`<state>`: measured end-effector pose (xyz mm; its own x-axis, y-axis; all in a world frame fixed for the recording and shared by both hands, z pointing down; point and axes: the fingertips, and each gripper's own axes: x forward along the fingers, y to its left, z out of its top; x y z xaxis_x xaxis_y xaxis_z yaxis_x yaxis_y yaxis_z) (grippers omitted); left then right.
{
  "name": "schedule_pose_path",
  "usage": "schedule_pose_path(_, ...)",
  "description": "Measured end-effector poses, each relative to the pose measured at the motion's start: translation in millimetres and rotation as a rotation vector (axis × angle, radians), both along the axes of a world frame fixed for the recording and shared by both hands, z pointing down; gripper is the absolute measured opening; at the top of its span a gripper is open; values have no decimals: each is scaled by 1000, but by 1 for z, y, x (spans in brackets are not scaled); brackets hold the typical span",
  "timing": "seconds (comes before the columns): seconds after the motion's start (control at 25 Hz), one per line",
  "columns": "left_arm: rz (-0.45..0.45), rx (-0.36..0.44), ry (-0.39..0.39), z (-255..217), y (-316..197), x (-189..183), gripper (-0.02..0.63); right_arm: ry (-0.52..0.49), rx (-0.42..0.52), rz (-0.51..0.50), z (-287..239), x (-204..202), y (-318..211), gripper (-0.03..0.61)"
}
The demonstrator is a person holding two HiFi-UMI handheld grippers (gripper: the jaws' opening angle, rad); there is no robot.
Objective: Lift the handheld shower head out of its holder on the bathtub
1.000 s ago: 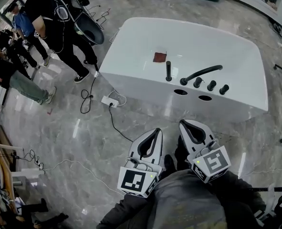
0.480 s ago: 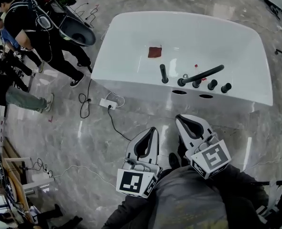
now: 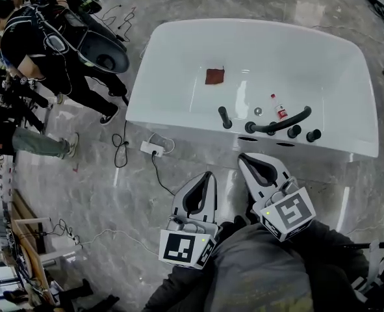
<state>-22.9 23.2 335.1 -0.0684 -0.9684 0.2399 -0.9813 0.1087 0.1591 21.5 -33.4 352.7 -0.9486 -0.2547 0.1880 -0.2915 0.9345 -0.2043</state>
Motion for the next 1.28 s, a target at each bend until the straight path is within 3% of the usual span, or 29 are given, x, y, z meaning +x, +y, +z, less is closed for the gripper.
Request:
schedule_pose_path(0.4,-18,18,24,13,-25,-42,2,13,24,4,9,-39,-29,6)
schedule_pose_path(1.0,203,40,52,12,-98,-145,2,44,46,211,6,-133,-88,6)
schedule_pose_path(1.28,333,46,54,11,-122,-175,2,64,65,338,1,-152,-95,6)
